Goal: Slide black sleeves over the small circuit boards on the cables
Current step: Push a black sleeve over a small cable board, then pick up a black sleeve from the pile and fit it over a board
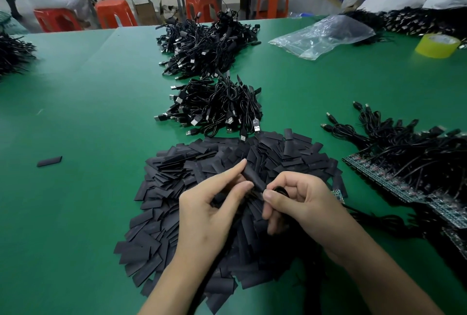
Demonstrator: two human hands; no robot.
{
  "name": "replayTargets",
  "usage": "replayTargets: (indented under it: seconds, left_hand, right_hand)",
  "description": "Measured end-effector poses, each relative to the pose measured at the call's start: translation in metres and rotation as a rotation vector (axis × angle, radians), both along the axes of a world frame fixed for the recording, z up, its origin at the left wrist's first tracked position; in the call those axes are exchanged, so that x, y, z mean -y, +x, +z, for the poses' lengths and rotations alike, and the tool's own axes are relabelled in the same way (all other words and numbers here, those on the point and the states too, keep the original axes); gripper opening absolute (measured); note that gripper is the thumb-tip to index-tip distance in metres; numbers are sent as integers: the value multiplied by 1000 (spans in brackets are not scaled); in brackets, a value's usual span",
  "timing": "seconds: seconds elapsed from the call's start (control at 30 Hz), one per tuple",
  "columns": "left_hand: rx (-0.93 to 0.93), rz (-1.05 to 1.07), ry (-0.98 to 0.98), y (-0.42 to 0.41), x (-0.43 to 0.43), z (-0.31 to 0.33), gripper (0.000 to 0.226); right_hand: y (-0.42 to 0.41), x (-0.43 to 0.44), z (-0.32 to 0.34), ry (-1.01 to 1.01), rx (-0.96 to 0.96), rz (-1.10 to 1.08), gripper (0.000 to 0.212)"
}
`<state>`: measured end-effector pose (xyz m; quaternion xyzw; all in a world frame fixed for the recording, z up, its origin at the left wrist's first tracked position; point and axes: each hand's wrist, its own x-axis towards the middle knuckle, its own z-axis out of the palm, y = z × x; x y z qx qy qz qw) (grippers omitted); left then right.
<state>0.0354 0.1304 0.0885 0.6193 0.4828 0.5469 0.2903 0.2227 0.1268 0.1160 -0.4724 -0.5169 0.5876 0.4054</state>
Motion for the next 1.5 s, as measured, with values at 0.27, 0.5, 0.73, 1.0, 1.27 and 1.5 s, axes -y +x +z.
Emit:
replayTargets:
  seconds: [0.27,0.5,0.73,1.0,1.27,1.5]
  left_hand:
    - [31,-30,-25,2,-1,0,37]
    - [18,-62,-20,2,0,2,35]
    - [-37,-73,-32,1,-1,3,31]
    - [-88,-87,-8,1,-1,2,28]
    - [-135,-86,11,2,-1,0,23]
    - [-156,-107,11,2,1,1,25]
  right_hand:
    - [-7,-55,26,-77,-96,-254,10]
    - [-51,-190,90,-85,12,-269,36]
    - [-68,-194,73,232,674,-179,59]
    - [27,-88,46,365,906,-191,18]
    - [83,-16,34,-12,1422,46,26]
    - [78,-3,28,86,1251,-49,18]
